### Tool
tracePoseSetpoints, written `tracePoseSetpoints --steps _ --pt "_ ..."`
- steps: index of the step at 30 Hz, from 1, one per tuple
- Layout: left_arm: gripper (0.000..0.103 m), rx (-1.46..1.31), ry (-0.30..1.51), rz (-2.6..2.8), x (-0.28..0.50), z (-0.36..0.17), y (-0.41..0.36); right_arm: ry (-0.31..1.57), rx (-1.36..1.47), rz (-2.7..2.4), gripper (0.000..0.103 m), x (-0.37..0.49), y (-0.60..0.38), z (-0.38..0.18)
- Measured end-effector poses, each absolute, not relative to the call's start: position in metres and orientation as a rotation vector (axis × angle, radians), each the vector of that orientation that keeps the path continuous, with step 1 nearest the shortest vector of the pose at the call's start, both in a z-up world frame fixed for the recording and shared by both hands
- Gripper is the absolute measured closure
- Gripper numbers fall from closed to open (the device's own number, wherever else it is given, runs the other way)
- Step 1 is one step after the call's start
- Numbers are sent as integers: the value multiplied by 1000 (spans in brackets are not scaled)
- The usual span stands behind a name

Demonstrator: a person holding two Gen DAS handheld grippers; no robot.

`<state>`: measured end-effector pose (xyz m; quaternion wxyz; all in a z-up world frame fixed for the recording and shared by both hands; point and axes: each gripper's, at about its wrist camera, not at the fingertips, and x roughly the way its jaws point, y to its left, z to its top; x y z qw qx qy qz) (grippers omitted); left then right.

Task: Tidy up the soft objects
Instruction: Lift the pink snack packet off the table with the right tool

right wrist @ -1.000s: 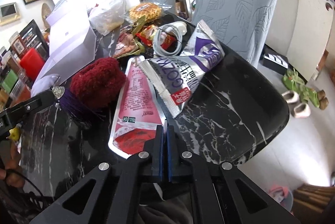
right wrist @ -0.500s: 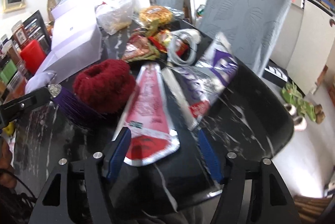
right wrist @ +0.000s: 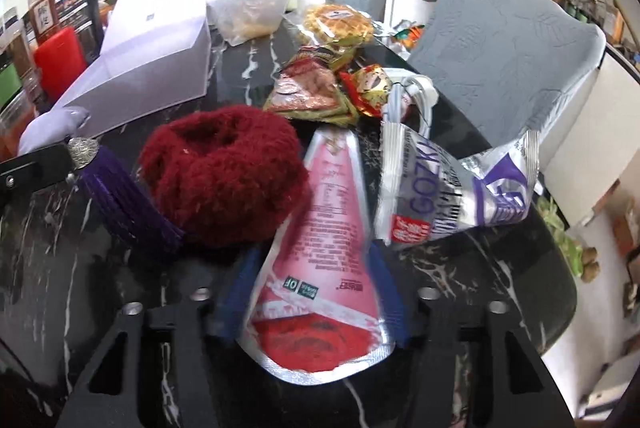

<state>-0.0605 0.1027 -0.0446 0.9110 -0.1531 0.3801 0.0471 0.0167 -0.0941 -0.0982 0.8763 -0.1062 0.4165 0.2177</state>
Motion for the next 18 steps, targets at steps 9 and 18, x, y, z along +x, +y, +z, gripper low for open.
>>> tracePoseSetpoints --steps 9,18 --pt "30 -313 757 81 -67 -39 101 881 -129 488 73 5 -107 -95" --pt "30 -304 736 77 -75 -30 100 838 -113 475 73 -10 -117 -77"
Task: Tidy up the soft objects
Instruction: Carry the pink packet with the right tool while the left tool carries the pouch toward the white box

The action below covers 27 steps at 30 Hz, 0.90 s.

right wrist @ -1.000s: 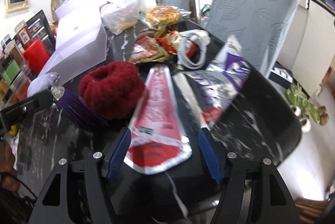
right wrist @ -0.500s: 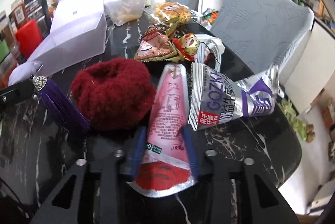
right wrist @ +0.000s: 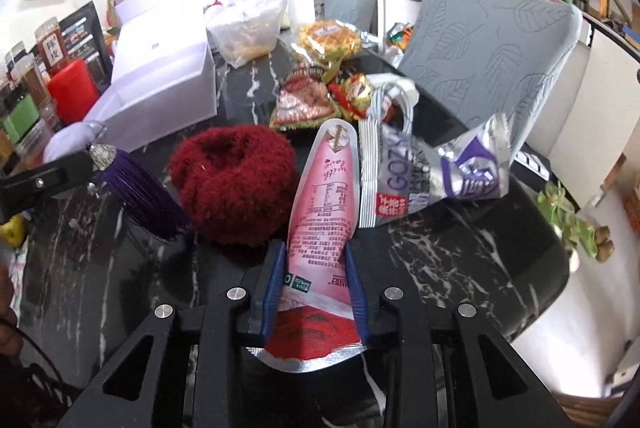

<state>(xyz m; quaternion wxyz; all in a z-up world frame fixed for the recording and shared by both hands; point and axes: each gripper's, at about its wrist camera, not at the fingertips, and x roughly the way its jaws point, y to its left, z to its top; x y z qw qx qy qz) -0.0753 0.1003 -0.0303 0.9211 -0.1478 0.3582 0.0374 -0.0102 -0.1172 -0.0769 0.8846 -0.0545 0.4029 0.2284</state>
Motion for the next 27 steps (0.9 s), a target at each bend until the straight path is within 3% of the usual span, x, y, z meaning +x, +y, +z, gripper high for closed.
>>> tracePoseSetpoints --steps 27 --pt "30 -306 598 464 -156 13 144 661 -189 963 73 -34 -20 -20"
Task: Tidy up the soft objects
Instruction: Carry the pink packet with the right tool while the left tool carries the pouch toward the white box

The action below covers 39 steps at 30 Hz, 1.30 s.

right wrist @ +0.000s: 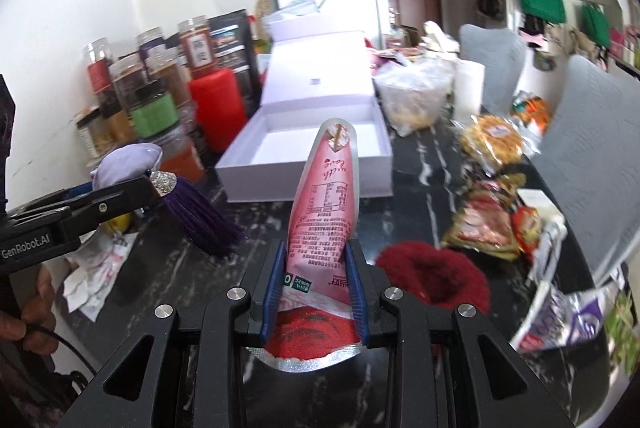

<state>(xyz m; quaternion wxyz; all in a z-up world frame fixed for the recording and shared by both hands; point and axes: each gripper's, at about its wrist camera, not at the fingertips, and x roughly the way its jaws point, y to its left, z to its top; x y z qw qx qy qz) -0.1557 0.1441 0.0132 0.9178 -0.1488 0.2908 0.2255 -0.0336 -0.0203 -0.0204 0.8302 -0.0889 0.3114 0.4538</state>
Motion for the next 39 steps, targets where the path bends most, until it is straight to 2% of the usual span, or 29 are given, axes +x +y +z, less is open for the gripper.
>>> tracePoseSetpoints --steps 13,39 --pt "30 -300 548 501 -150 23 176 638 -195 1062 73 -35 17 -9" --pt "30 -178 420 485 -42 92 227 487 -196 1109 73 45 83 55"
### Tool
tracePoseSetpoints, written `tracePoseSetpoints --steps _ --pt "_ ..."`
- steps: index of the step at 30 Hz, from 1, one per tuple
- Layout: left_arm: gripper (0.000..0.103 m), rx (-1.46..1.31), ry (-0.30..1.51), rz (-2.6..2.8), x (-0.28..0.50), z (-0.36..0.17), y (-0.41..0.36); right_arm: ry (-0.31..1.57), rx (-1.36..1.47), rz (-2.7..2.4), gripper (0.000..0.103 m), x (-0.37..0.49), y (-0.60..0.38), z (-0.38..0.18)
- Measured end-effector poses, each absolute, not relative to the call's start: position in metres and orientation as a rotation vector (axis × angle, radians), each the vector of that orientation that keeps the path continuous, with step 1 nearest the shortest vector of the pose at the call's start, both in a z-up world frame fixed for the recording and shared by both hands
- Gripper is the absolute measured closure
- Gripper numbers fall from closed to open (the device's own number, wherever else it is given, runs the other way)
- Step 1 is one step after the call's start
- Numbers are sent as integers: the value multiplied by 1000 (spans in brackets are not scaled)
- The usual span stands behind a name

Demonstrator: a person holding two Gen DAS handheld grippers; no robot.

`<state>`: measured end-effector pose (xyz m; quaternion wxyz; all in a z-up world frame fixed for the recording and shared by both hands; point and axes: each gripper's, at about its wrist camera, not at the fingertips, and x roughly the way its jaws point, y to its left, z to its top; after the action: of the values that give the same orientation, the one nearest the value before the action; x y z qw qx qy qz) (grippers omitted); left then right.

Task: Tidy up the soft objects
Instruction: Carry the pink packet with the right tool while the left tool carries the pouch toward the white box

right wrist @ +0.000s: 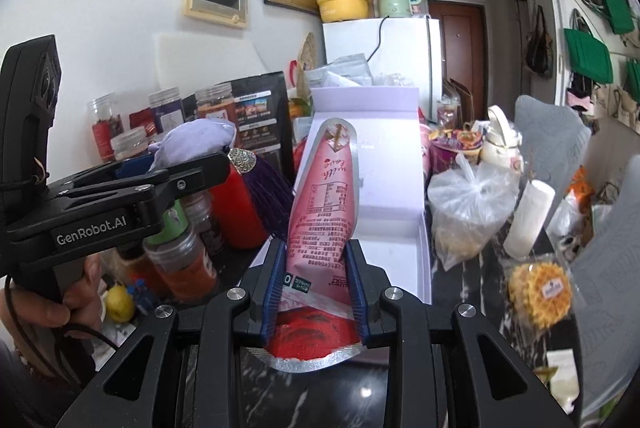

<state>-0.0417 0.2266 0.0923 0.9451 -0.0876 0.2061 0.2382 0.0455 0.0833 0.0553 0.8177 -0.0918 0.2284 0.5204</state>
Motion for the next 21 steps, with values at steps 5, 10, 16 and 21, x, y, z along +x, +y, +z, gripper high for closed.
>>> tracePoseSetpoints --steps 5,10,16,21 --pt "30 -174 419 533 -13 95 240 466 -179 1110 73 65 95 64" --pt "30 -186 432 543 11 90 252 435 -172 1094 73 84 110 74" --pt "30 -188 468 566 35 76 271 453 -143 1072 73 108 127 72" --pt "30 -202 510 590 53 64 284 463 -166 1063 73 121 147 64"
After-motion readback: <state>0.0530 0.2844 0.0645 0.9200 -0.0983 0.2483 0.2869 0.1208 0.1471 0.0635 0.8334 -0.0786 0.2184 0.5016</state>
